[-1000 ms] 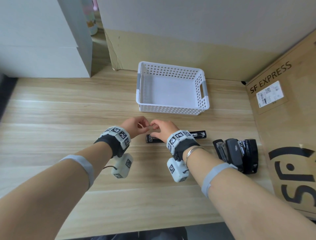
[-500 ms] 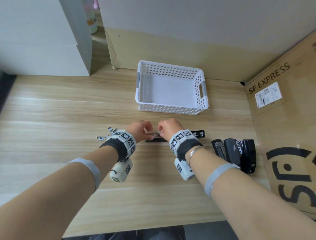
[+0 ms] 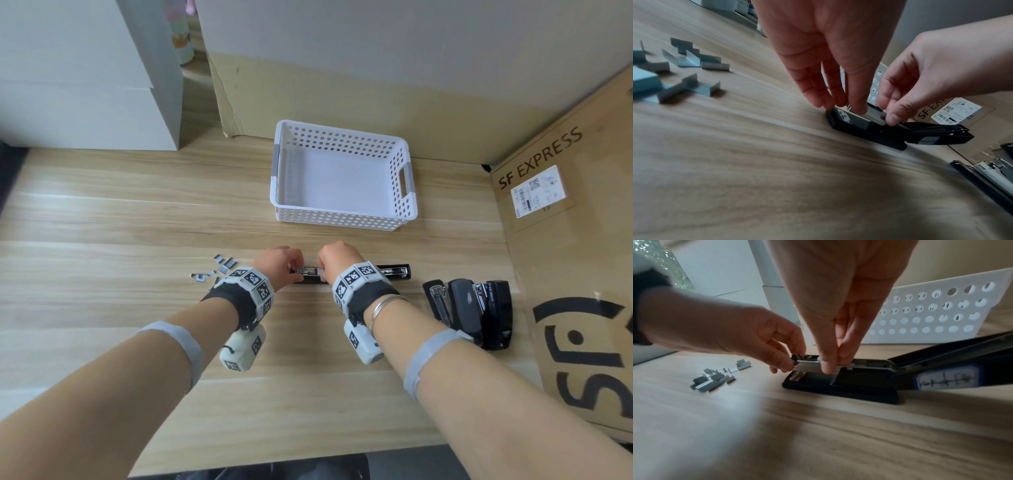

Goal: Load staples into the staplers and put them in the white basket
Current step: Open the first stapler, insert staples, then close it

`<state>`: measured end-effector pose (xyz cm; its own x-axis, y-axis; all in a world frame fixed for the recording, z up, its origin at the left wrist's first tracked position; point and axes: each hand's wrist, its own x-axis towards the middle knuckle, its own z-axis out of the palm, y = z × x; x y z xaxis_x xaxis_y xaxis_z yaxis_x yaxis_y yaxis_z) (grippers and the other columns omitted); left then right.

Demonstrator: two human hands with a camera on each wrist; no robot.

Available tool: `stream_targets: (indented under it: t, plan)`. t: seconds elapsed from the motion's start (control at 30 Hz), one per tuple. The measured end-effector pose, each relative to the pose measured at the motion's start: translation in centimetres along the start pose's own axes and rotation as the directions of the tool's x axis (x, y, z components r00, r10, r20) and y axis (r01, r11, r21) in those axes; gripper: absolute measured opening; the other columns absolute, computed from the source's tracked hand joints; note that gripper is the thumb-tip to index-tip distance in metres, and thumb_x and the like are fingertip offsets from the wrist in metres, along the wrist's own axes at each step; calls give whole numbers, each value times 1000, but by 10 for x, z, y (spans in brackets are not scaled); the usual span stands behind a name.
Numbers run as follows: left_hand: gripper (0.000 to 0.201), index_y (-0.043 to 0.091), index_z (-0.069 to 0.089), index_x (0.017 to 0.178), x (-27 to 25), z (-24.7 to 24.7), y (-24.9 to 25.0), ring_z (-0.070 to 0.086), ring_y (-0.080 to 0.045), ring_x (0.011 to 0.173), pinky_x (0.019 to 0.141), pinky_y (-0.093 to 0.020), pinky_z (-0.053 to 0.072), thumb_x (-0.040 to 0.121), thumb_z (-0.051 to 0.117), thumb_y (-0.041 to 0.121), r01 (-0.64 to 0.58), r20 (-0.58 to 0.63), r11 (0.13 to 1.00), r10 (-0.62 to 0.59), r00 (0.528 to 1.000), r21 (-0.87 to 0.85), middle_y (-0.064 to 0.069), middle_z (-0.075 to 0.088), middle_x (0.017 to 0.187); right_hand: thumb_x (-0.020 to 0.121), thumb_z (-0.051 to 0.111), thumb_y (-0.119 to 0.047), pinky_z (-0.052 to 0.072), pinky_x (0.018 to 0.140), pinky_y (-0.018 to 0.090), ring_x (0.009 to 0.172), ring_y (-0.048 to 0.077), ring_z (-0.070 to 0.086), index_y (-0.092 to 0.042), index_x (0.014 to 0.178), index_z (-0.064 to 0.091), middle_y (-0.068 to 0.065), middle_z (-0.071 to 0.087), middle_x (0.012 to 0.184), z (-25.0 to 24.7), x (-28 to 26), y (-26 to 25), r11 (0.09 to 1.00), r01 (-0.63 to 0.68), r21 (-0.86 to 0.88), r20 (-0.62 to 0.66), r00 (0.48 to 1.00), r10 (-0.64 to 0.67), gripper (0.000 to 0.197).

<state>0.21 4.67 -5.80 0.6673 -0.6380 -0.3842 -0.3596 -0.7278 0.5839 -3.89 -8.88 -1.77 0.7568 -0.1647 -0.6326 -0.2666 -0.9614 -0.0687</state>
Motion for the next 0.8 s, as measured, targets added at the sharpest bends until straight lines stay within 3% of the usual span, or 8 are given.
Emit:
stream_targets:
  t: [0.13, 0.23, 0.37, 0.47, 0.63, 0.73, 0.8]
  plan:
    - [24, 9, 61, 101, 0, 0, -1, 53, -17, 80, 79, -31, 47, 81, 66, 20, -1, 3, 1000, 1, 1000, 3, -9, 64, 105, 85, 70, -23, 52, 83, 28, 101, 24, 66, -10, 105, 72, 7, 71, 107, -3, 7, 4, 990, -62, 127, 43, 997, 57, 24]
    - [23, 10, 61, 101, 0, 0, -2, 53, -17, 80, 78, -30, 47, 81, 66, 20, -3, 9, 1000, 3, 1000, 8, -8, 64, 106, 86, 69, -22, 50, 81, 26, 101, 22, 66, -14, 99, 74, 4, 73, 107, -2, 11, 7, 969, -84, 231, 52, 996, 74, 16]
    - [21, 12, 60, 102, 1, 0, -1, 54, -17, 80, 74, -28, 44, 83, 64, 20, -4, 14, 999, 3, 1000, 34, -6, 63, 107, 87, 67, -20, 48, 77, 26, 98, 24, 66, -17, 98, 73, 5, 70, 109, -2, 7, 8, 974, -109, 199, 30, 994, 105, 13]
    - [18, 15, 60, 102, -1, -5, -3, 60, -23, 92, 77, -30, 47, 84, 60, 18, 16, 38, 998, -18, 999, 69, -5, 62, 109, 90, 60, -12, 49, 80, 27, 101, 26, 65, -18, 109, 70, 6, 65, 118, -8, 1, 12, 977, -143, 159, 73, 988, 132, 22]
    - [26, 17, 54, 112, -12, -31, -36, 55, -26, 106, 85, -36, 49, 87, 54, 12, 154, -54, 962, -146, 988, 227, -4, 57, 118, 93, 45, -3, 50, 77, 28, 82, 21, 55, -24, 113, 65, 4, 64, 119, -10, -8, 15, 987, -84, 138, -41, 995, 90, 36]
    - [32, 14, 52, 115, -21, -45, -55, 50, -29, 113, 94, -42, 48, 86, 60, 24, 295, -104, 904, -277, 955, 308, -8, 56, 120, 94, 46, -4, 52, 79, 29, 86, 22, 59, -23, 111, 66, 3, 65, 118, -7, -11, 11, 985, -61, 161, -64, 995, 72, 32]
    - [32, 11, 54, 112, -24, -49, -61, 49, -30, 114, 95, -42, 48, 87, 58, 31, 325, -89, 875, -314, 945, 360, -10, 58, 118, 93, 52, -9, 52, 76, 29, 89, 23, 63, -22, 106, 68, 3, 66, 114, -4, -12, 8, 983, -46, 175, -91, 994, 63, 25]
